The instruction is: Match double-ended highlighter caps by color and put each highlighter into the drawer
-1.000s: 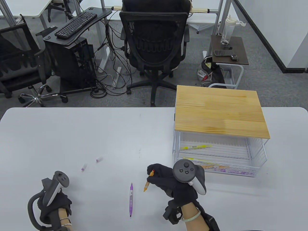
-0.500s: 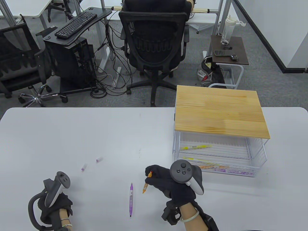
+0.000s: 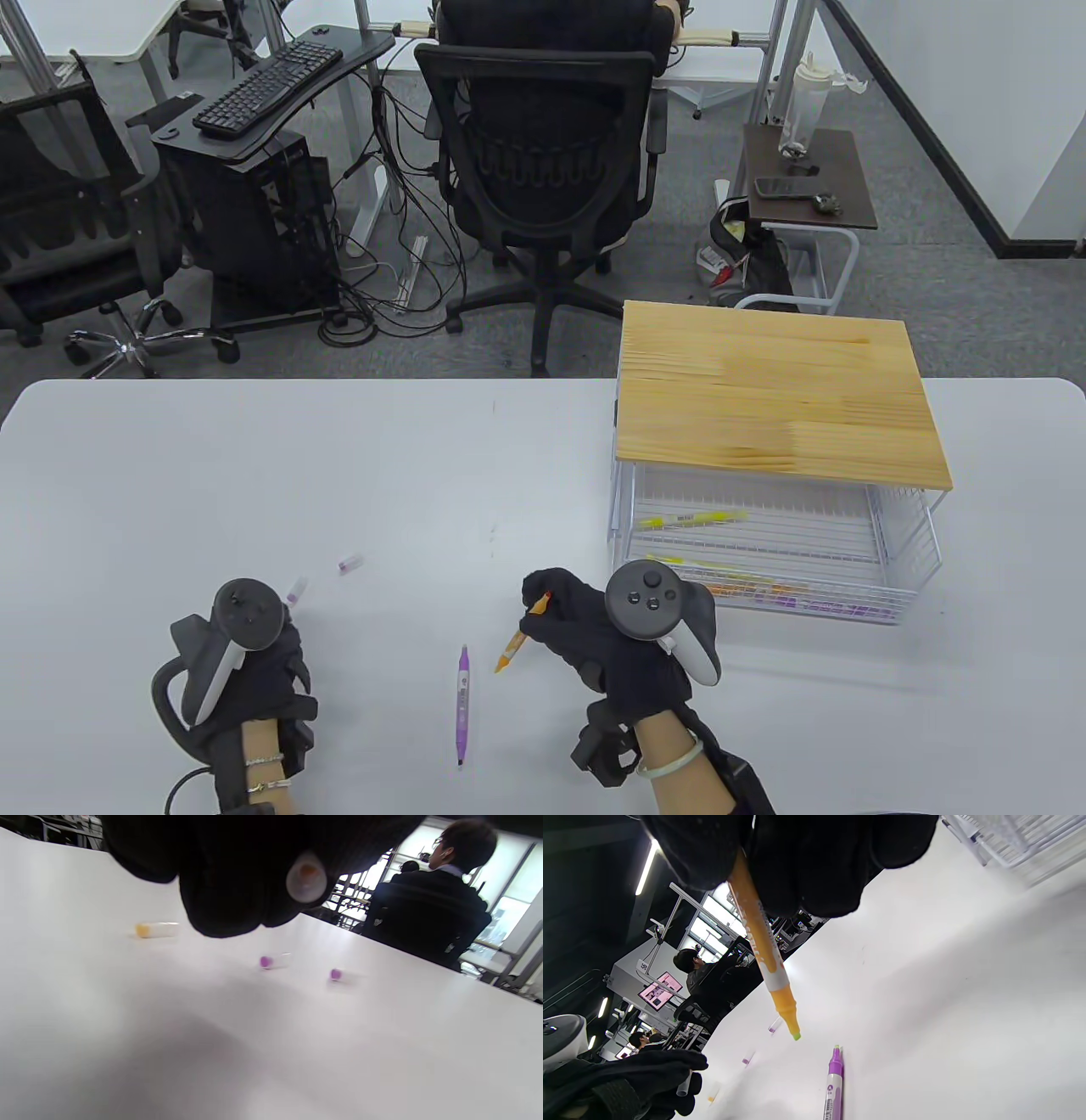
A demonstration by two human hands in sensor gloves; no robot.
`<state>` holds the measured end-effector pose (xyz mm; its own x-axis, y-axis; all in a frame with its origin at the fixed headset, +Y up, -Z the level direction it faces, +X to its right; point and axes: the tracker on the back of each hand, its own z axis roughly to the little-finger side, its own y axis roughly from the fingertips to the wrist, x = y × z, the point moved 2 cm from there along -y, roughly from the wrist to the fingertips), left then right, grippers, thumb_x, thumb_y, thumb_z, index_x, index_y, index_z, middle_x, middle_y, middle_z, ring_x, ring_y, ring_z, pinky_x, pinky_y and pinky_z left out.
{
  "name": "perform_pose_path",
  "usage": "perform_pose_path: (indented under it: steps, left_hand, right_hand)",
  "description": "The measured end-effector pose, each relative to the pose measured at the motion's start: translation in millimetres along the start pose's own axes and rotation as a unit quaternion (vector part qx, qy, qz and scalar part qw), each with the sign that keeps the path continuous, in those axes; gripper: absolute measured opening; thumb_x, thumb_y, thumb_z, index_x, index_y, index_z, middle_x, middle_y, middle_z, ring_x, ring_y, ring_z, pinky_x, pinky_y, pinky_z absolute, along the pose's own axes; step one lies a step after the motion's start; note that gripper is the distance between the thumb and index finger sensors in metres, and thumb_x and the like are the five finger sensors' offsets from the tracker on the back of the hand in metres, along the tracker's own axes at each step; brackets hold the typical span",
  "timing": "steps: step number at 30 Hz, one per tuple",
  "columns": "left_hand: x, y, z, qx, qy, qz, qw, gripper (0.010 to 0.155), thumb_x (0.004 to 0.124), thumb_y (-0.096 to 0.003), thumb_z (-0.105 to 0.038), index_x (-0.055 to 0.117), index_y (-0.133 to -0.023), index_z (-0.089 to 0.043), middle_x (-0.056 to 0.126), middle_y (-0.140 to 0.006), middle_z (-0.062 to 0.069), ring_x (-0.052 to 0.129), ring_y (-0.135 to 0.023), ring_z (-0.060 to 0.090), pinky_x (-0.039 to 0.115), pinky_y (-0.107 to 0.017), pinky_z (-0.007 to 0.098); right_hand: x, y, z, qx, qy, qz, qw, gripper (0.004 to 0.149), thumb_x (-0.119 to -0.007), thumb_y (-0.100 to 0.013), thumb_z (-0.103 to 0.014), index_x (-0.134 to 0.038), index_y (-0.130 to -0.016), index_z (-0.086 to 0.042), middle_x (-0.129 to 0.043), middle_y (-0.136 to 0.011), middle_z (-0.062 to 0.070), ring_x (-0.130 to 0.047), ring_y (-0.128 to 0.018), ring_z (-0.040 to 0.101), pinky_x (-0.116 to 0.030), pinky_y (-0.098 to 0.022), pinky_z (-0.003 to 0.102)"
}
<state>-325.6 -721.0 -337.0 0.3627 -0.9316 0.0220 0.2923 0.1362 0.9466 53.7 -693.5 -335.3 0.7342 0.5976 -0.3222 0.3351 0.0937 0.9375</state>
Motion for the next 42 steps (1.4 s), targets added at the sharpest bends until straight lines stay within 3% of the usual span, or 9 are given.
perform_pose_path:
  steps: [8,16,38,42]
  left_hand:
    - [-5,13,-35,0.121,0.19,0.007,0.974,0.047,0.074,-0.0493,-0.034,0.084,-0.09,-0.012,0.093,-0.075,0.015,0.097,-0.054,0.027,0.074,-0.052,0.051]
    - [-11,27,-57,0.195,0.313,0.019,0.929,0.046,0.074,-0.0498,-0.035,0.081,-0.087,-0.01,0.097,-0.069,0.014,0.1,-0.048,0.025,0.077,-0.049,0.048]
    - [-15,39,-77,0.245,0.311,0.03,0.918,0.046,0.073,-0.0507,-0.037,0.082,-0.088,-0.01,0.098,-0.069,0.013,0.101,-0.049,0.026,0.077,-0.05,0.048]
    - [-13,42,-84,0.271,0.325,0.058,0.904,0.049,0.073,-0.0509,-0.038,0.081,-0.091,-0.01,0.098,-0.07,0.013,0.1,-0.05,0.026,0.076,-0.051,0.049]
  right_hand:
    - [-1,0,1,0.016,-0.039,-0.022,0.999,0.045,-0.071,-0.065,-0.048,-0.046,-0.101,-0.038,-0.073,-0.093,-0.009,-0.082,-0.077,0.015,-0.055,-0.085,0.048]
    - [-2,6,-6,0.073,-0.13,-0.076,0.986,0.041,-0.063,-0.072,-0.047,-0.039,-0.106,-0.043,-0.063,-0.109,-0.015,-0.075,-0.095,0.012,-0.045,-0.09,0.049]
    - [-4,3,-1,0.049,-0.129,-0.067,0.988,0.041,-0.059,-0.073,-0.049,-0.037,-0.107,-0.042,-0.06,-0.11,-0.014,-0.072,-0.095,0.012,-0.045,-0.091,0.047]
    - [-3,3,0,0.05,-0.131,-0.066,0.988,0.041,-0.059,-0.073,-0.049,-0.037,-0.107,-0.042,-0.061,-0.109,-0.015,-0.073,-0.095,0.011,-0.045,-0.091,0.047]
